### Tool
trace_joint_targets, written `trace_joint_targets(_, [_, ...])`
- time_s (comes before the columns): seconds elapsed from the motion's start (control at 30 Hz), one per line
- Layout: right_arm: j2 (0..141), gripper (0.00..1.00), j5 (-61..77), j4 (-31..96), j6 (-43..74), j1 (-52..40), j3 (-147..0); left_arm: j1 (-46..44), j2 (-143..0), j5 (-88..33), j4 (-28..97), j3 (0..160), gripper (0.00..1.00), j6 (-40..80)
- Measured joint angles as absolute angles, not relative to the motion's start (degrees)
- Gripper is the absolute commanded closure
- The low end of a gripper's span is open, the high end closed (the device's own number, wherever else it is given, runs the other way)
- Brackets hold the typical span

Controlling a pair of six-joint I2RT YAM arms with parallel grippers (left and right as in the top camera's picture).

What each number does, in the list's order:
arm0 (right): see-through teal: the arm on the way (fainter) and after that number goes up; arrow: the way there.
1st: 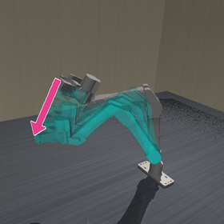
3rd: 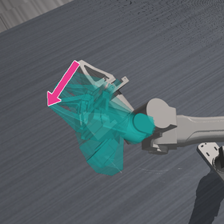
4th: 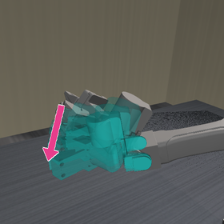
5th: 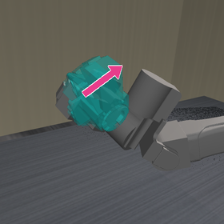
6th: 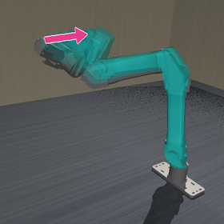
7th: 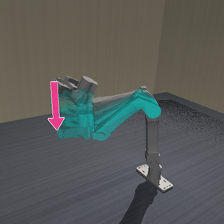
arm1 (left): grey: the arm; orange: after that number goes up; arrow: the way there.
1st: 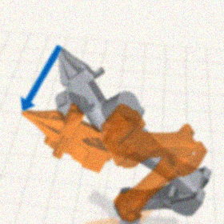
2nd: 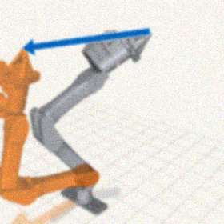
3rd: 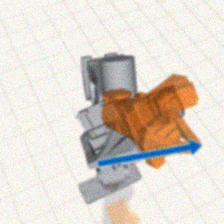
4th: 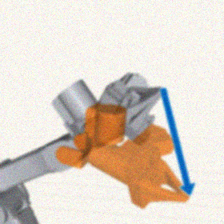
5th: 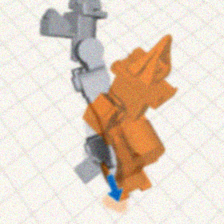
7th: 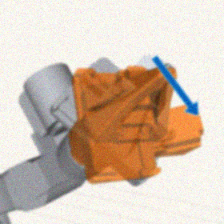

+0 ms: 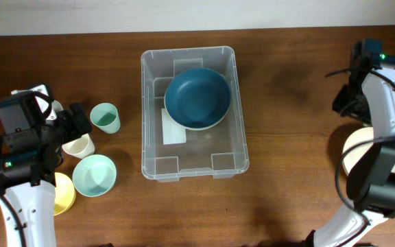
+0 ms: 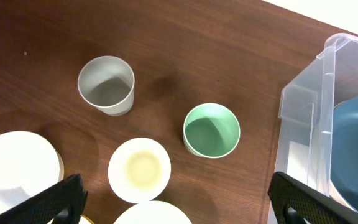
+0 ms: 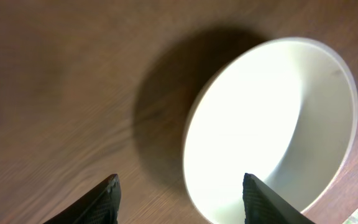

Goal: Pack container
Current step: 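Move the right gripper to the second cream bowl and grasp it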

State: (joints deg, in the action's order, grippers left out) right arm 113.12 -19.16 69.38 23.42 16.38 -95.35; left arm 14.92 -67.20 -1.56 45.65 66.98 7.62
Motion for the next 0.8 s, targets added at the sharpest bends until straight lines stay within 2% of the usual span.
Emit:
trace_joint_targets(0.5, [114.59,0.43,-18.59,49.25,24.03,20.60,-74.65,14.92,-67.20,-1.56,45.65,66.98,0.04,7.62])
trace_joint_targets(0.53, [114.43,0.49,-18.63,48.27,23.99,20.67,-74.28,14.92,-67.20,-1.56,45.67,66.98,0.04,7.62])
trace_joint_targets(0.63, [114.08,0.80,-18.55,46.72,24.23,20.69,-73.45,14.92,-67.22,-1.56,45.67,66.98,0.04,7.60])
trace_joint_targets(0.67, [114.10,0.94,-18.59,46.30,24.03,20.71,-73.14,14.92,-67.22,-1.58,45.65,66.98,0.04,7.62])
trace_joint_targets(0.8, [114.13,0.96,-19.35,46.04,23.81,20.71,-72.55,14.92,-67.24,-1.56,45.65,66.98,0.04,7.62])
